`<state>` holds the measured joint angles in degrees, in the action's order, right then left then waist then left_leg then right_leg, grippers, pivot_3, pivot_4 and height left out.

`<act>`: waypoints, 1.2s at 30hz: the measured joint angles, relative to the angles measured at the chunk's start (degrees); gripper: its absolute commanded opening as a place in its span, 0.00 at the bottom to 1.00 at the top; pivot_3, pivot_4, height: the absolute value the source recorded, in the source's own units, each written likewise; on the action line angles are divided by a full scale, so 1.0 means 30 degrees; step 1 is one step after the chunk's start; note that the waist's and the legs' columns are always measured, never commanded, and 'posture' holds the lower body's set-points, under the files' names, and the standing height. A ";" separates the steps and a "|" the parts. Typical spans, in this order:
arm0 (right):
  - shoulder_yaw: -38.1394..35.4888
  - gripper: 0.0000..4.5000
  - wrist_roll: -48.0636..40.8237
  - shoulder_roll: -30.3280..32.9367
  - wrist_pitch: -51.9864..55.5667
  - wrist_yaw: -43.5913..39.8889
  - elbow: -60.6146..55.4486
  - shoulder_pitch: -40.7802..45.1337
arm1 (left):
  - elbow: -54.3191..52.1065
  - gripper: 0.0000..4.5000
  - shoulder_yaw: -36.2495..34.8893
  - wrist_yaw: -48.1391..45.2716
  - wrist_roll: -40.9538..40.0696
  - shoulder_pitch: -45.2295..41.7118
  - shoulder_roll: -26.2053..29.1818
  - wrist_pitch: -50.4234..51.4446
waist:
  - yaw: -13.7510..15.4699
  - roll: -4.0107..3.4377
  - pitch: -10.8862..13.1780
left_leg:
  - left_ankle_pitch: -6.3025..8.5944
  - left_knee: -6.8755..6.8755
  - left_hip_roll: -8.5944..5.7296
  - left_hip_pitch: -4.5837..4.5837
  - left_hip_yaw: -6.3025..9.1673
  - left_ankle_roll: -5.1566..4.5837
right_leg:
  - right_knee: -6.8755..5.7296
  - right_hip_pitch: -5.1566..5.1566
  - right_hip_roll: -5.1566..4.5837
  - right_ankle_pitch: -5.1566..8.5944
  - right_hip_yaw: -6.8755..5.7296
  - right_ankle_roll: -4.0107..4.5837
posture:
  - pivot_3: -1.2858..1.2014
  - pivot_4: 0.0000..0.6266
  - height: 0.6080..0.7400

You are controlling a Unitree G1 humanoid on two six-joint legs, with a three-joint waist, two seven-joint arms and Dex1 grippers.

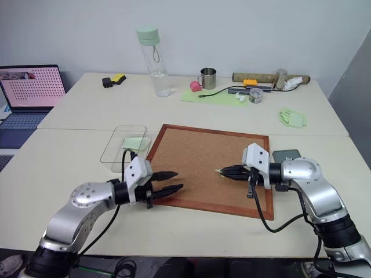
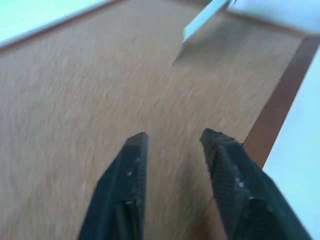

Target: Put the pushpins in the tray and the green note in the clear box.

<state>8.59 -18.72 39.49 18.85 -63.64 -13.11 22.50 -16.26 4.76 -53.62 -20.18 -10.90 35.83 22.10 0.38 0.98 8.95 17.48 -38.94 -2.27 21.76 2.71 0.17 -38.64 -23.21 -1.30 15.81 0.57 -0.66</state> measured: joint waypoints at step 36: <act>-0.0002 0.00 -0.1808 0.0565 0.3892 -0.0187 -0.1710 0.1341 | 1.0693 0.00 0.4985 -0.3213 0.3674 -0.7935 -0.6198 -0.6550 | -0.0113 0.0021 0.0027 | -0.0009 -0.0016 -0.0006 0.0035 0.0019 0.0013 | 0.0002 -0.0016 0.0007 -0.0001 -0.0023 0.0000 | 0.52 0.24 1.00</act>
<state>8.59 -24.14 41.19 30.53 -64.20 -18.25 26.52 15.82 19.71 -63.26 -9.16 -34.70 17.24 2.45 0.04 1.05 9.03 17.45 -38.99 -2.29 21.86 2.77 0.20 -38.64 -23.25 -1.27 15.80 0.50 -0.66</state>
